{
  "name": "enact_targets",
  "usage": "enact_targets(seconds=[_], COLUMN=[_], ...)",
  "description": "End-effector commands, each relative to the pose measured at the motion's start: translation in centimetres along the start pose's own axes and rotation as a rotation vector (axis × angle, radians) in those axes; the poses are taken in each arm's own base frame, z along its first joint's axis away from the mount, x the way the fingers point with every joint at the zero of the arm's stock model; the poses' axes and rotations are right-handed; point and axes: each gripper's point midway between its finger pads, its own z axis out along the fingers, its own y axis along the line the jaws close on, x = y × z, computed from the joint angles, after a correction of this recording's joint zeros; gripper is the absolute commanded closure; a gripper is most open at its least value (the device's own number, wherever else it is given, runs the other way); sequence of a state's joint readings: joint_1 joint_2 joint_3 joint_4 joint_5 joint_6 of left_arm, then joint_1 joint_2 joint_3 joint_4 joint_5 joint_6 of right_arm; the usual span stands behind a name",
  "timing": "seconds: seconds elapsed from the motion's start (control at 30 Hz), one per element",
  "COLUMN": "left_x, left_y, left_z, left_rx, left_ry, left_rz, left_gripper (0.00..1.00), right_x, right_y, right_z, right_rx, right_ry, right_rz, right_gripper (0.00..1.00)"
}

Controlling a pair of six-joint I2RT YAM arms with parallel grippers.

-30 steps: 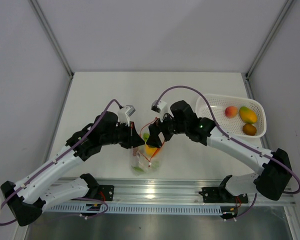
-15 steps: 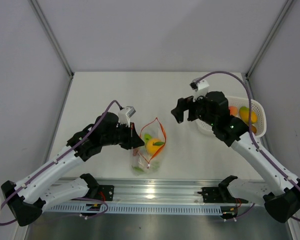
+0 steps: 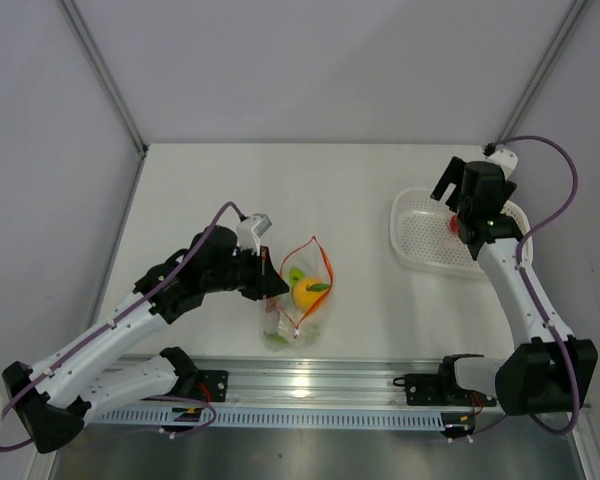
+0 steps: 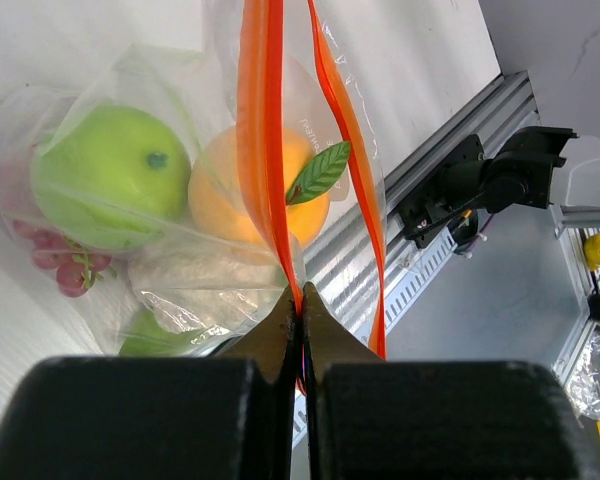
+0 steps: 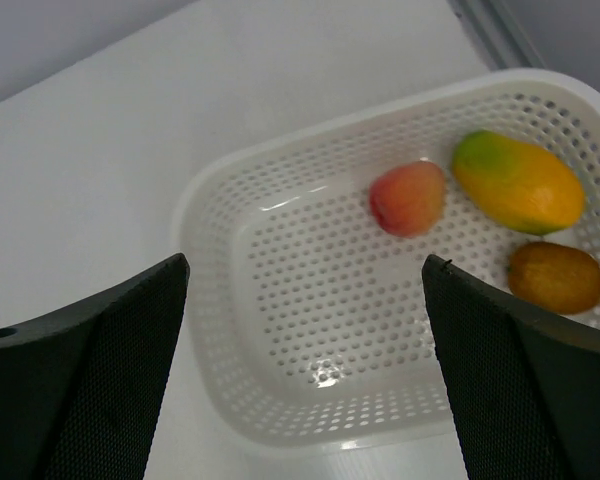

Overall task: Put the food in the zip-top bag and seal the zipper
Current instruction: Pick up the fake fruit from the bin.

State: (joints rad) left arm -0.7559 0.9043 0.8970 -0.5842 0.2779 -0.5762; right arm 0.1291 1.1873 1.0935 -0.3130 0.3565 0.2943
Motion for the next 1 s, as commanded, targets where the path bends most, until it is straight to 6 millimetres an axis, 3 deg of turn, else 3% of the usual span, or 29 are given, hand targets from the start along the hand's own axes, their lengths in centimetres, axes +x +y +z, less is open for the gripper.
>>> enact_targets(seconds=[0.0, 0.1, 0.13, 0.47, 0.97], left_x=[-0.7, -0.5, -0.6, -0.7, -0.8], left_y=[-0.8, -0.6, -0.8, -0.7, -0.8], left_z=[-0.3, -0.1, -0.2, 0.3, 0.4], left_rx=[0.041, 0.039, 0.042, 0.041, 0.036], left_ry=[-0.03, -0.021, -0.023, -0.009, -0.002], left_rz=[0.004, 0.003, 0.004, 0.007, 0.004], left_gripper=[0.99, 0.99, 0.99, 1.0, 0.99], right_x=[0.2, 1.8, 2.4, 6.9, 11.3], right_y=[-3.7, -5.6, -7.1, -10.4, -10.5], right_z=[2.6, 5.0, 6.1, 11.2, 16.4], right_rx=[0.155, 0.225, 0.267, 0.361, 0.331], right_ry=[-0.004, 0.046, 0.065, 0.184, 0.279], right_rz=[0.077, 0.088, 0.098, 0.101, 0.135], right_gripper=[0.01, 0.01, 0.01, 0.01, 0.02])
